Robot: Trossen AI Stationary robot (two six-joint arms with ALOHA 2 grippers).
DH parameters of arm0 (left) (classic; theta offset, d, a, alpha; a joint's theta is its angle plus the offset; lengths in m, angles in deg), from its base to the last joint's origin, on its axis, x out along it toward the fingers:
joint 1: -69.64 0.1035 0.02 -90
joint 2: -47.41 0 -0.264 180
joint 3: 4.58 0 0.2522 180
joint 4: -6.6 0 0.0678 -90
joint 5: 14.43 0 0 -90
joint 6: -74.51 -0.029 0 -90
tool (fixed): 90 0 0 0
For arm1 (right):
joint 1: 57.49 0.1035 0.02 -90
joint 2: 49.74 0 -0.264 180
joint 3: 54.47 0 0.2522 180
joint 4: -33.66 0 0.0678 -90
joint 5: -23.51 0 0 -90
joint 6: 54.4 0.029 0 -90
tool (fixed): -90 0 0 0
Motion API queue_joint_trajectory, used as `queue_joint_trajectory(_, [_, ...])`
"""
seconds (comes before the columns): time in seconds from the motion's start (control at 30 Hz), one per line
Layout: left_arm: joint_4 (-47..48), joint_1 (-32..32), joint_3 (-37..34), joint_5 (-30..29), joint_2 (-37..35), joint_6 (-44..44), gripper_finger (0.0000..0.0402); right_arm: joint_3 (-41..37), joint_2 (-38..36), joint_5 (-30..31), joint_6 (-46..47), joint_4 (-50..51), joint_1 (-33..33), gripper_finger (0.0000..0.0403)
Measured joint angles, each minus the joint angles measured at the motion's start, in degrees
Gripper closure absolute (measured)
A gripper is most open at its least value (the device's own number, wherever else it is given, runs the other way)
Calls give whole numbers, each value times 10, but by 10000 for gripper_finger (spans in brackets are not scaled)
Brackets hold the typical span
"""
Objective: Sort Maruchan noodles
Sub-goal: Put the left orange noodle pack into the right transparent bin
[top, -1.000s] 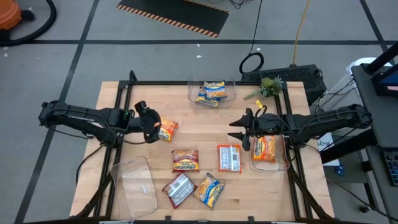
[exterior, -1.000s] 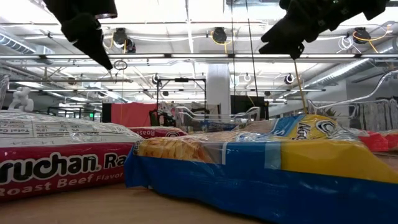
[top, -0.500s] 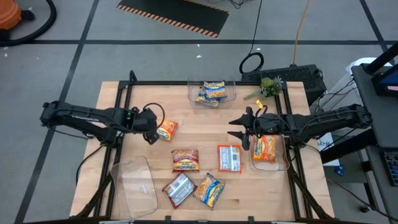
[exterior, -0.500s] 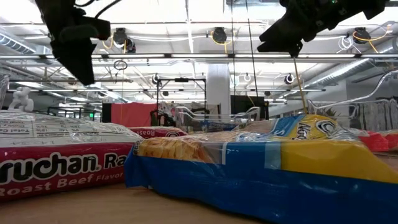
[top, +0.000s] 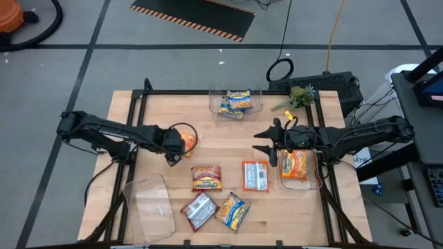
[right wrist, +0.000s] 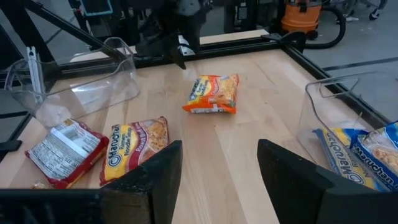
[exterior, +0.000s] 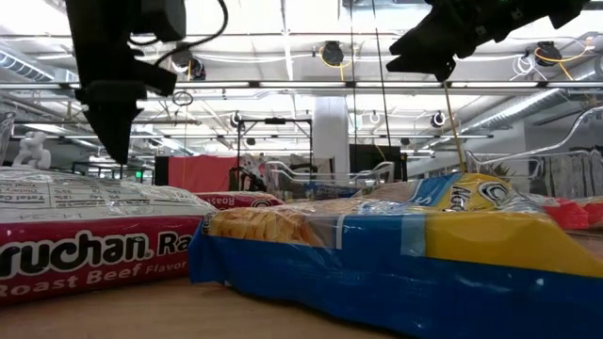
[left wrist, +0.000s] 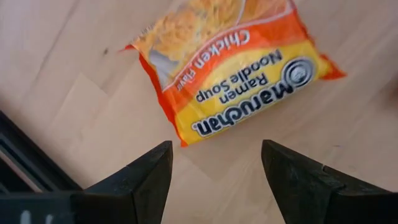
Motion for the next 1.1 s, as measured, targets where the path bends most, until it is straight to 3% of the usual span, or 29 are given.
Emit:
queue_joint_trajectory(0.3, [32,36,0,2,75,15,151,0,0,-1,-5,2,0,202])
queue_joint_trajectory(0.53, [5,49,-6,0,93,-25,150,0,0,-1,-13,2,0,202])
queue_joint_trajectory(0.93, [-48,53,-102,3,93,-56,150,0,0,-1,-13,2,0,202])
queue_joint_trajectory(1.1, [-121,54,-125,7,91,-140,151,0,0,-1,-17,2,0,202])
